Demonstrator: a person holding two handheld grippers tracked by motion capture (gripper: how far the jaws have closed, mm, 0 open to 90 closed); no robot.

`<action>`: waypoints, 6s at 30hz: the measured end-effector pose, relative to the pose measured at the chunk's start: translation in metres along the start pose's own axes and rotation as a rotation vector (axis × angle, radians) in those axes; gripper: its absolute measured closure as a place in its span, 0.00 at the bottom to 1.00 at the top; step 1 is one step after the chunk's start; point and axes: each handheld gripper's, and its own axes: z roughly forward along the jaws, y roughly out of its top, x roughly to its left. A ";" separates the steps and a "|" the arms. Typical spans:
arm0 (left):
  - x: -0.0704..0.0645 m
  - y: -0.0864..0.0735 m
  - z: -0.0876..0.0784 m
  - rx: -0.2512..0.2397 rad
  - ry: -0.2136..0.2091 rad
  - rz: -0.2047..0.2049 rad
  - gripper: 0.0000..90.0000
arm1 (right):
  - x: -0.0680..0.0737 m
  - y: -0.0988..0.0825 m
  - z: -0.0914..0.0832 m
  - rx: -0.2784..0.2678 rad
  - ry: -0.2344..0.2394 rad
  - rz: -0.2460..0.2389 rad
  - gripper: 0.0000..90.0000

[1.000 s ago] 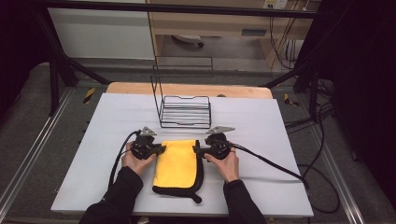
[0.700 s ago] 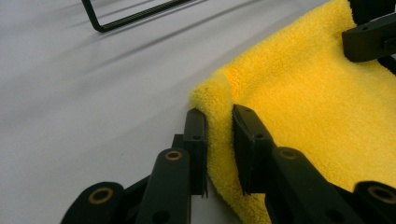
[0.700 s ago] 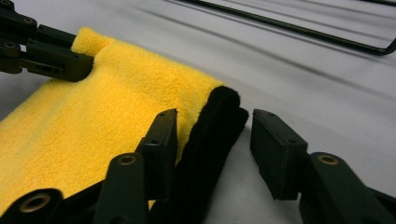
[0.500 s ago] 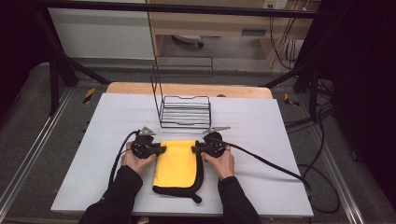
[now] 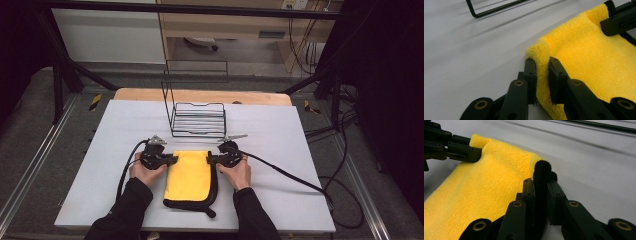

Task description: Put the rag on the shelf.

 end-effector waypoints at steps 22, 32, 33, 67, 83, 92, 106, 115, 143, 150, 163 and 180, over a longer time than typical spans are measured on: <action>-0.014 0.016 -0.040 -0.138 -0.055 0.056 0.89 | 0.019 0.003 -0.051 -0.170 0.056 -0.085 0.90; -0.024 0.025 -0.065 -0.208 -0.062 0.081 0.89 | 0.032 0.009 -0.075 -0.251 0.045 -0.151 0.90; -0.025 0.026 -0.067 -0.215 -0.066 0.081 0.89 | 0.033 0.009 -0.077 -0.259 0.044 -0.152 0.90; -0.043 0.063 -0.111 -0.453 -0.040 0.129 0.90 | 0.058 0.042 -0.130 -0.491 -0.019 -0.288 0.91; -0.045 0.083 -0.131 -0.580 -0.014 0.151 0.90 | 0.073 0.060 -0.146 -0.597 -0.046 -0.337 0.91; -0.049 0.099 -0.143 -0.642 0.005 0.174 0.90 | 0.079 0.070 -0.156 -0.671 -0.058 -0.349 0.91; -0.049 0.129 -0.160 -0.721 0.036 0.199 0.90 | 0.088 0.099 -0.172 -0.756 -0.083 -0.377 0.91; -0.051 0.152 -0.177 -0.780 0.059 0.222 0.90 | 0.097 0.124 -0.188 -0.817 -0.107 -0.416 0.91; -0.039 0.208 -0.194 -0.883 0.110 0.238 0.90 | 0.098 0.183 -0.193 -0.946 -0.135 -0.439 0.91; -0.039 0.220 -0.200 -0.929 0.136 0.251 0.90 | 0.100 0.197 -0.196 -0.992 -0.129 -0.436 0.91; -0.030 0.238 -0.205 -0.972 0.177 0.254 0.90 | 0.103 0.223 -0.190 -1.023 -0.127 -0.443 0.91; -0.003 0.241 -0.195 -0.988 0.208 0.259 0.90 | 0.096 0.253 -0.174 -1.005 -0.159 -0.496 0.91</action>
